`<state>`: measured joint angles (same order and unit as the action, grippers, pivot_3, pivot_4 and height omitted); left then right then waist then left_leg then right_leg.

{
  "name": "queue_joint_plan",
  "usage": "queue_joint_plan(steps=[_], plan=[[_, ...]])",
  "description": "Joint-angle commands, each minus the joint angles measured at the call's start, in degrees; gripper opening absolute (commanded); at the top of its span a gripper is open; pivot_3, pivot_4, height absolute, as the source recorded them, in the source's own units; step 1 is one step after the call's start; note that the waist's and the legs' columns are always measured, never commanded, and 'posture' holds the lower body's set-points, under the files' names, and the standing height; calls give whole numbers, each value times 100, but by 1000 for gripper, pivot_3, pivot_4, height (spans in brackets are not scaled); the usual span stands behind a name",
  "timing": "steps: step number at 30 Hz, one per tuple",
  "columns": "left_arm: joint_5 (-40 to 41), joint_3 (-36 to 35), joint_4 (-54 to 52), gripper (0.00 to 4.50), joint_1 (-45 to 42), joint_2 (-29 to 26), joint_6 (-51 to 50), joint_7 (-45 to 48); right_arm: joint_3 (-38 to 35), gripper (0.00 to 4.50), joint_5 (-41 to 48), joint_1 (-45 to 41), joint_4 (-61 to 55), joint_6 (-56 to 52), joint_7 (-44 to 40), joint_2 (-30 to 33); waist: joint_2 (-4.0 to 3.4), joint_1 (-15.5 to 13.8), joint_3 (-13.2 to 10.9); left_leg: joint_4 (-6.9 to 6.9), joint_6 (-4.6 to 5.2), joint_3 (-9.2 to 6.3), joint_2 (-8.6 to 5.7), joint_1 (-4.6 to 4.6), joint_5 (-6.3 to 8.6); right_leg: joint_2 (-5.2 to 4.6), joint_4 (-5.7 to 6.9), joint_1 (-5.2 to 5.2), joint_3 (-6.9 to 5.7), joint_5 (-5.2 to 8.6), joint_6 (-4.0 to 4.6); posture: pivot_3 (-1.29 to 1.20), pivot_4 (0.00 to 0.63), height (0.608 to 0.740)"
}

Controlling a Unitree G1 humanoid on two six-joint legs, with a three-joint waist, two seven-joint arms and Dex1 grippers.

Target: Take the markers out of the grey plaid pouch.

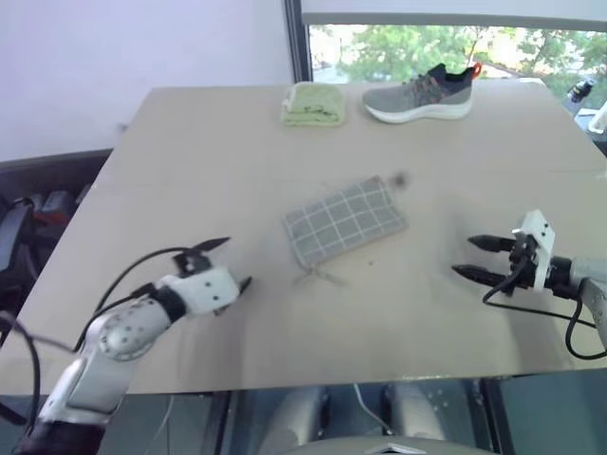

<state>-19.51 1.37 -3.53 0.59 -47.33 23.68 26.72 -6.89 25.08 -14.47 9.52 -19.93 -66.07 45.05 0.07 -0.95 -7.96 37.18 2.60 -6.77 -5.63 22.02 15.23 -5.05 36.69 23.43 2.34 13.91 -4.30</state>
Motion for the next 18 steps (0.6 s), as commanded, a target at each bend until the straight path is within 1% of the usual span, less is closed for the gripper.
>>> queue_joint_plan(steps=[1, 5, 9, 12, 16, 18], plan=[[-738, 601, 793, 4500, -574, 36, 1196, -412, -181, 4448, 91, -41, -251, -60, 2, 103, 0, 2, 0, -1, 1, -1, -1, 2, 0, -1, 0, 2, -2, 0, 0, 0, 150, 740], [-1316, 1335, 1976, 4500, -1608, 374, 2022, -688, -220, 4448, 128, -11, -496, -158, 49, 116, -10, -16, 6, -3, 2, -2, -2, 4, 0, -1, 3, 5, -5, 0, -1, 0, 150, 740], [-1695, 1842, 3003, 4500, -2507, 815, 2589, -959, -323, 4448, 229, 80, -860, -324, 187, 72, -12, -60, 10, 13, 5, -5, -6, -4, 0, 0, 14, -6, -10, -1, -3, 0, 150, 740], [-1987, 2115, 3582, 4500, -2948, 1029, 2862, -1193, -321, 4448, 224, 150, -1038, -334, 331, 5, -10, -79, 12, 18, 6, -6, -8, -9, 0, 3, 16, -11, -11, -2, -6, 0, 150, 740], [-2116, 2356, 4311, 4500, -3347, 1277, 3089, -1399, -152, 4448, 93, 157, -1207, -329, 595, -135, -12, -127, 15, 20, 5, -6, -12, -9, -2, 10, 17, -12, -13, -3, -8, 0, 150, 740], [-2017, 2391, 4537, 3952, -3494, 1394, 3164, -1412, -47, 4500, 69, 122, -1359, -393, 767, -262, -12, -136, 17, 22, 5, -7, -13, -10, -3, 11, 18, -13, -14, -3, -9, 0, 150, 740]])
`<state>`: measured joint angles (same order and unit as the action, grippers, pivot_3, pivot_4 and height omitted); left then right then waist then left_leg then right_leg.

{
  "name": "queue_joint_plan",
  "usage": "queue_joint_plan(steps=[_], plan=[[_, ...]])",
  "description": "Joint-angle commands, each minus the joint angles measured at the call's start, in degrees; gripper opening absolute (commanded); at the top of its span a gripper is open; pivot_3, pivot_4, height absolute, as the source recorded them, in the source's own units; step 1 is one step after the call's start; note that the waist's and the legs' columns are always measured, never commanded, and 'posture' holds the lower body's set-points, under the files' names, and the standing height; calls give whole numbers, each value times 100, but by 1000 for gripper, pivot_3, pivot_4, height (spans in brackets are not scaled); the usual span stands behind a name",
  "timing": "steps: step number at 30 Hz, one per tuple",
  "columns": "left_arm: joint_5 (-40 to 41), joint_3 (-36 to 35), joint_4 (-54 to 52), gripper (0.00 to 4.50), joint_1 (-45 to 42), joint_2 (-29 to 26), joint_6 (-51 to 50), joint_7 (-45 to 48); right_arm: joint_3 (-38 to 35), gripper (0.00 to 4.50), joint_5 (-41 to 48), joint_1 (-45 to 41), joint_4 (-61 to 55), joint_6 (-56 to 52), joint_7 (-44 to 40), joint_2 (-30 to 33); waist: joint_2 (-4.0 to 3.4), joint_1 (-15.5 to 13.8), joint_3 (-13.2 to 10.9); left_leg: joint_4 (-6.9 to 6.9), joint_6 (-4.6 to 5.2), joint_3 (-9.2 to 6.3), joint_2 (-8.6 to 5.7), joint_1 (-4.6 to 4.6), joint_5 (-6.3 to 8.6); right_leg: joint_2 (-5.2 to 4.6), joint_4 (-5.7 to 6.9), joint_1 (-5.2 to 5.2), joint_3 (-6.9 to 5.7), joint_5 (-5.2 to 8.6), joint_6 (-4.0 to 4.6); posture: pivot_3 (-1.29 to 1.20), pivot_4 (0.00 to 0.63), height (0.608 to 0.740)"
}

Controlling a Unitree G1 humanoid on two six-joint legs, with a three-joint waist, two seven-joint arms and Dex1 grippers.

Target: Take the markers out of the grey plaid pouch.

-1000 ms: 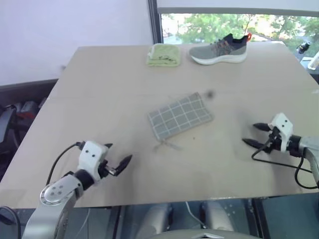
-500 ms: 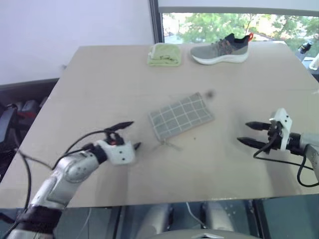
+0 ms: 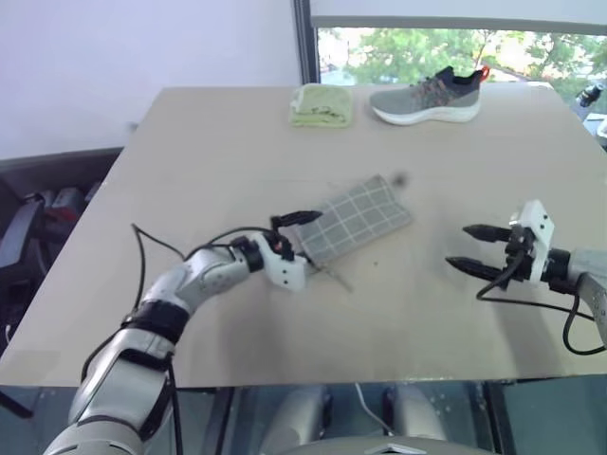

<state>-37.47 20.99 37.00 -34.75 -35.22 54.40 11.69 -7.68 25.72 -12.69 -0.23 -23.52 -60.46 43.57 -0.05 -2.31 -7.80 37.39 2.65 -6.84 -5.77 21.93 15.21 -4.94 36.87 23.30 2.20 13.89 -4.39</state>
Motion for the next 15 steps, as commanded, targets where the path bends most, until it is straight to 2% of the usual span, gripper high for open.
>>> queue_joint_plan(steps=[1, 2, 5, 10, 15], plan=[[-200, 437, 555, 3703, -13, 220, 116, 78, 71, 4500, -2, -66, -446, -62, 270, -163, 0, 1, 0, 1, 0, 0, 0, 0, 0, 1, 1, 0, 0, 0, 0, 0, 150, 740], [-199, 437, 618, 3152, -72, 269, 118, 47, 147, 4500, 10, -66, -546, -126, 333, -241, 0, 0, 0, 1, 0, 0, 0, 1, 0, 3, 2, 0, 0, 0, 0, 0, 150, 740], [-185, 432, 682, 1978, -196, 388, 59, -55, 406, 4500, 13, -40, -753, -316, 478, -467, -2, -7, 2, 5, 0, -4, -1, 2, 0, 5, 6, 1, -3, 0, -1, 0, 150, 740], [-95, 434, 494, 1978, -193, 511, -74, 14, 1344, 4500, -514, -140, -730, -530, 863, -963, 1, -6, 4, 8, 1, -8, -4, 2, -1, 5, 9, -1, -8, 0, -1, 0, 150, 740], [122, 372, 143, 1978, -60, 493, -107, 218, 1816, 4500, -741, -523, -522, -686, 1168, -1572, 3, 28, 5, 13, 0, -6, -5, 1, -2, 7, 16, 1, -5, 0, -1, 0, 150, 740]])
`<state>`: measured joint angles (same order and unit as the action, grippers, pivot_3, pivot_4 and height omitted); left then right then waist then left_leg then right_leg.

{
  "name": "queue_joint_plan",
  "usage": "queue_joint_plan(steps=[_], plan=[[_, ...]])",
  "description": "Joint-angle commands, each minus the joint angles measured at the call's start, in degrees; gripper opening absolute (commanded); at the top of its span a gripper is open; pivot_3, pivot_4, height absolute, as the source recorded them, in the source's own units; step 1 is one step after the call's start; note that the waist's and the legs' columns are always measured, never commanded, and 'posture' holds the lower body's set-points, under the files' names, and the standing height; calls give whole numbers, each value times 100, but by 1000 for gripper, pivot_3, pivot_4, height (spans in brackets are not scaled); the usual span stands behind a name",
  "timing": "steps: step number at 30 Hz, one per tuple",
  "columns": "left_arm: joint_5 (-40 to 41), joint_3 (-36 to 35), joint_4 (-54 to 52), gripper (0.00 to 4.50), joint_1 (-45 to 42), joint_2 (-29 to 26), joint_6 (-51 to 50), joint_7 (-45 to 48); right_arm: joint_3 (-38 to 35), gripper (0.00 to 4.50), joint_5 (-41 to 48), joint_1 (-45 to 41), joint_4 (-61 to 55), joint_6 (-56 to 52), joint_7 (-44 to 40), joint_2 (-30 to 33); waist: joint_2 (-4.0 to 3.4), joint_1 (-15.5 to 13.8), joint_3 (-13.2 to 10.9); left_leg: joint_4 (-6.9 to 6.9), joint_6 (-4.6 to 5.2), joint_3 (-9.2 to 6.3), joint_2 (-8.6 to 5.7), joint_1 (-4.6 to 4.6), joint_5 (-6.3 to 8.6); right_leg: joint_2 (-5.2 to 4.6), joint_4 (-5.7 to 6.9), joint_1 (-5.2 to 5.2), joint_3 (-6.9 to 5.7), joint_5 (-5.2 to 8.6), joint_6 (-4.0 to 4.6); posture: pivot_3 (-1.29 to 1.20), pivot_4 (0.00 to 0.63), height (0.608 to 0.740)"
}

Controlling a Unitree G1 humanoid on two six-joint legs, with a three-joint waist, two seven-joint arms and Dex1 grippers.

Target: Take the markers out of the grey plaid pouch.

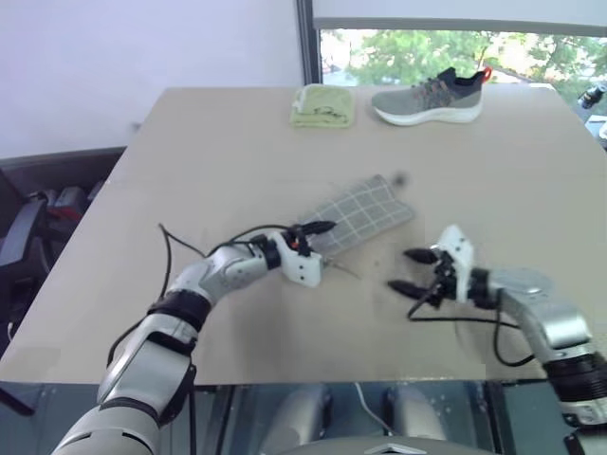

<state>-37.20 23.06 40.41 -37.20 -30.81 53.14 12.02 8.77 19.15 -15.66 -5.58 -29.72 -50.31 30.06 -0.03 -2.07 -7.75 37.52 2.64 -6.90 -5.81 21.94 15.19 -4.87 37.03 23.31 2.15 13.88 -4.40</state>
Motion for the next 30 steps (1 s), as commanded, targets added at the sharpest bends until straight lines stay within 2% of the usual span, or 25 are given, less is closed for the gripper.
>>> queue_joint_plan(steps=[1, 2, 6, 7, 16, 22, 25, 30], plan=[[153, 164, -251, 1978, 209, 39, 40, 241, 211, 4500, -84, -270, 26, -94, 173, -304, 1, 6, 0, 0, 0, -1, 0, 1, 0, 2, 0, 1, -1, 0, 0, 0, 150, 740], [243, 140, -309, 1978, 245, 24, 66, 285, 251, 4500, -71, -311, 28, -138, 196, -398, 1, 8, 0, 0, 0, -3, 1, 2, 0, 3, -1, 3, -2, 0, 0, 0, 150, 740], [315, 43, -535, 236, 320, -3, -78, 302, 399, 4500, -24, -441, 18, -309, 236, -697, 1, 46, 1, -4, -1, -2, 2, 9, 0, 0, -5, 12, -9, 0, 0, 0, 150, 740], [321, 35, -576, 101, 327, 0, -113, 316, 420, 4500, -10, -461, 12, -352, 232, -744, 1, 53, 1, -4, -1, -1, 0, 9, 0, -2, -5, 12, -11, 0, 0, 0, 150, 740], [215, 30, -906, 101, 448, -35, -345, 307, 353, 4500, -76, -775, 125, -527, 456, -996, 1, 136, 1, -4, -1, -3, 1, 6, 0, 1, 3, 12, -15, 0, 0, 0, 150, 740], [180, 52, -1057, 101, 547, -58, -430, 335, 261, 4500, 55, -973, 1, -837, 494, -929, 1, 132, 1, -5, -1, -3, 1, 8, 0, -1, 0, 14, -18, 0, 0, 0, 150, 740], [162, 61, -1064, 0, 547, -55, -447, 329, 239, 3688, 231, -989, -156, -1056, 378, -868, 1, 135, 1, -6, -1, -2, 1, 9, 0, -2, 0, 17, -19, 0, 0, 0, 150, 740], [28, 99, -1079, 0, 553, -72, -438, 257, 342, 1270, 232, -1000, -362, -1212, 310, -682, 1, 135, 1, -7, -1, -2, 1, 9, 0, -2, 0, 16, -19, 0, 0, 0, 150, 740]])
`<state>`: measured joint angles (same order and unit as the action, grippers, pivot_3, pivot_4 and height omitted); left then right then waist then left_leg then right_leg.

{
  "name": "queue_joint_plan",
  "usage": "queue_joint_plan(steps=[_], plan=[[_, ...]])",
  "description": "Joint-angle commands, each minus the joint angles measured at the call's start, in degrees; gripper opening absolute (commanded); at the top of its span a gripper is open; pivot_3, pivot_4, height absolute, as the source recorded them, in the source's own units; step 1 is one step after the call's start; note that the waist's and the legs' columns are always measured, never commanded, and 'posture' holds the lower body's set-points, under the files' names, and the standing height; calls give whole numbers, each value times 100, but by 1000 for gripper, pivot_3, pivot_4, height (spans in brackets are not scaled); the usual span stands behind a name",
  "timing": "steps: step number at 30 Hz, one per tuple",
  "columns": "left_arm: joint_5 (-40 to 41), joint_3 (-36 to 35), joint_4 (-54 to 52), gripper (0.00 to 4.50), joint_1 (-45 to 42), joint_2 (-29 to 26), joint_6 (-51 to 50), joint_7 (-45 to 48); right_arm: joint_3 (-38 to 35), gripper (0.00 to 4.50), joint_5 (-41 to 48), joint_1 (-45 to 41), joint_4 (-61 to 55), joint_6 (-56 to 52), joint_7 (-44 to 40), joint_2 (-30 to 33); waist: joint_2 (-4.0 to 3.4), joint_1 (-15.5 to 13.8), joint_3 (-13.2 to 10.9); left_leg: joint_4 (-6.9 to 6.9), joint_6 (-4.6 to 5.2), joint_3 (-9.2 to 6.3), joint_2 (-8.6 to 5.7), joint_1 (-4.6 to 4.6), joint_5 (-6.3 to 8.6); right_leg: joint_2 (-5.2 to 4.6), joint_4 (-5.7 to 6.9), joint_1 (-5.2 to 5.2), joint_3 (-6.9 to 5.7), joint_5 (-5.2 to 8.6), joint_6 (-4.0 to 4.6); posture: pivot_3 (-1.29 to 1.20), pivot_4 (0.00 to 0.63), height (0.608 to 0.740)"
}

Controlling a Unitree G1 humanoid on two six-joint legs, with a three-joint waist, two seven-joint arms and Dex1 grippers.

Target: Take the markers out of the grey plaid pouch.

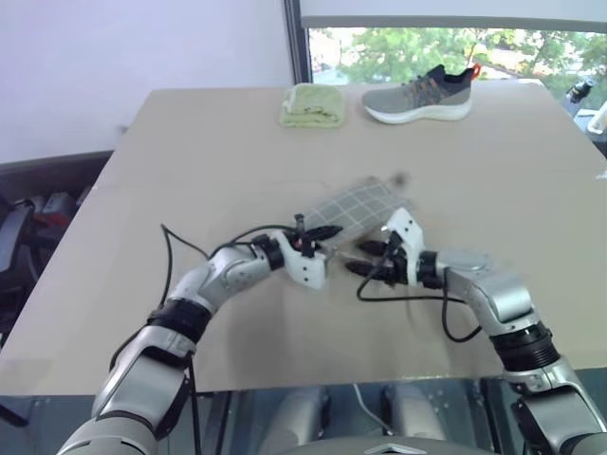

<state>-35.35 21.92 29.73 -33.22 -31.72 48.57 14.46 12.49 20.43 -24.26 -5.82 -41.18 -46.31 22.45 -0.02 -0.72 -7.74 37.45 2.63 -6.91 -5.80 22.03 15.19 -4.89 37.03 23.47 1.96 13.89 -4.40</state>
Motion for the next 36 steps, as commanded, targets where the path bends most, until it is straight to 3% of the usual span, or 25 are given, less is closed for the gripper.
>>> queue_joint_plan(steps=[1, 3, 26, 29, 33, 36], plan=[[-173, 214, -13, 0, 163, 23, 15, 4, -31, 845, 116, -151, -386, -99, -97, 104, 0, 1, 0, 0, 0, 0, 0, -1, 0, 0, 0, 0, 0, 0, 0, 0, 150, 740], [-202, 220, -17, 0, 173, 24, 13, -17, -29, 123, 136, -179, -473, -163, -105, 134, 0, -1, 0, 0, 0, 0, 0, -1, 0, 0, 1, 0, 0, 0, 0, 0, 150, 740], [-267, 249, -210, 0, 253, 49, 5, -111, 157, 123, 334, -386, -1186, -623, -192, 335, 0, -3, 0, 0, 0, 0, 0, 0, 0, -1, 0, 0, -1, 0, 0, 0, 150, 740], [-262, 237, -364, 0, 314, 16, 22, -101, -636, 123, 467, -299, -533, -510, 178, 203, 1, -4, 0, 0, 0, 0, 0, 1, 0, -2, -1, -1, -1, 0, 0, 0, 150, 740], [261, 92, -901, 0, 597, -127, 68, 185, -2005, 123, -215, -340, 1441, 466, 1316, 913, 0, -14, 0, -1, 0, 3, -2, 2, 0, -6, -5, 0, -2, 0, 0, 0, 150, 740], [506, -65, -1355, 0, 823, -312, 34, 345, -2750, 123, -307, -382, 1939, 766, 2011, 1235, -4, -11, -3, -4, 0, 10, -3, 18, 0, -10, -4, 20, 0, 0, 0, 0, 150, 740]])
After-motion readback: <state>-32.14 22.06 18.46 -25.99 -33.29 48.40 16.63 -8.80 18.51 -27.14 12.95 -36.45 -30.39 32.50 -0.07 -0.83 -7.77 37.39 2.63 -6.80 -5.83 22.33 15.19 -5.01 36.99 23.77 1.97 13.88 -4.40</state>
